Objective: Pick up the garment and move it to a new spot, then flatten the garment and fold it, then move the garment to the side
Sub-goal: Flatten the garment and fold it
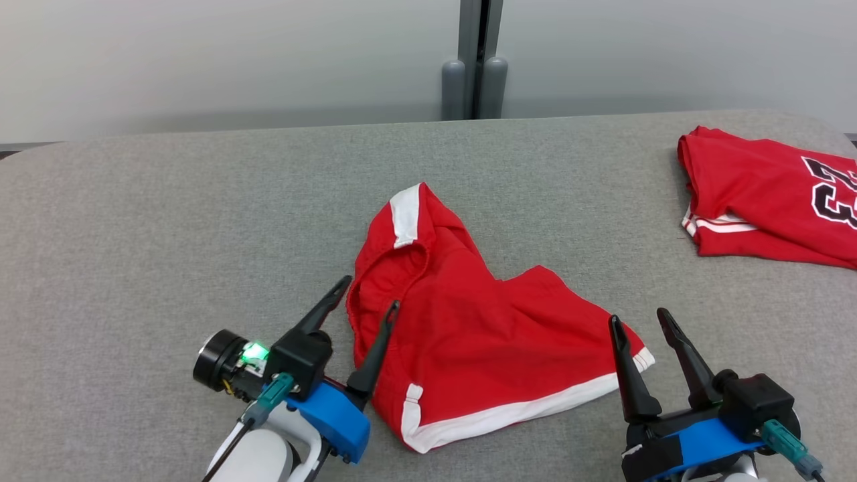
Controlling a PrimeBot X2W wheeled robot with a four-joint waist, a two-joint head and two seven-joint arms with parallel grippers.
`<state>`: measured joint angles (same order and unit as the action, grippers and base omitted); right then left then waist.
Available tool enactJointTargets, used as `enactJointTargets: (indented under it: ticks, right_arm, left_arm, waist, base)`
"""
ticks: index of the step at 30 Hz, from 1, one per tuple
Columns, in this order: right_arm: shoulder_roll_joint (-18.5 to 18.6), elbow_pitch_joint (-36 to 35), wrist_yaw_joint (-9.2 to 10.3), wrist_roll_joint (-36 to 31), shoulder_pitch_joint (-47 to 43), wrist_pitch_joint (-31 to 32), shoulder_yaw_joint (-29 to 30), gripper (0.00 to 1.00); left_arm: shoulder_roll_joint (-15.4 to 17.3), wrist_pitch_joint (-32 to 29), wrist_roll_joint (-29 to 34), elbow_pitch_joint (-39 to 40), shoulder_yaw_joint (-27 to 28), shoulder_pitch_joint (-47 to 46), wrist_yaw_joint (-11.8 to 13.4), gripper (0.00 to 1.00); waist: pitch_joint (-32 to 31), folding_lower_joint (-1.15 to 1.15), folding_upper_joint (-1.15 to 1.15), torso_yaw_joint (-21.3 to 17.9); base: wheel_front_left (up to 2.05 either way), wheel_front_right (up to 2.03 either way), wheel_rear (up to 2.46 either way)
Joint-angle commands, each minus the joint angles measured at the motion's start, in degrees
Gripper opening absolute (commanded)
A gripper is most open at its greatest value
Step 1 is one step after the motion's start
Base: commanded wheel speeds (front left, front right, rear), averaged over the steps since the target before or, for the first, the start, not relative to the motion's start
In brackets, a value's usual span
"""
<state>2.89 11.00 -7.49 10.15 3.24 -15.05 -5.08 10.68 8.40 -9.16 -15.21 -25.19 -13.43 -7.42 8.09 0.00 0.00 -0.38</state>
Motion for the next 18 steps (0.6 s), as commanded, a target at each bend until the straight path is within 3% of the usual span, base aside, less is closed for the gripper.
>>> enactJointTargets:
  ticks: [1, 11, 18]
  right_arm:
    - [0.1, 0.2, -0.01, 0.3, 0.6, -0.2, 0.2, 1.0]
    - [0.1, 1.3, -0.01, 0.7, 1.0, -0.2, 0.6, 1.0]
    - [0.1, 2.0, -0.01, 0.7, 1.5, -0.2, 0.1, 1.0]
  left_arm:
    - [1.4, -1.6, -0.9, 0.1, -2.2, -1.8, -0.1, 1.0]
    - [8.2, -15.2, -8.7, 2.2, -18.1, -5.7, -0.1, 1.0]
    - [10.7, -19.7, -12.8, 0.9, -25.0, -8.3, -0.1, 1.0]
  waist:
    - [0.0, 0.0, 0.0, -0.4]
    - [0.3, 0.0, 0.0, -1.7]
    - [0.6, 0.0, 0.0, -2.6]
  base:
    - [0.0, 0.0, 0.0]
    - [0.0, 0.0, 0.0]
    - [0.0, 0.0, 0.0]
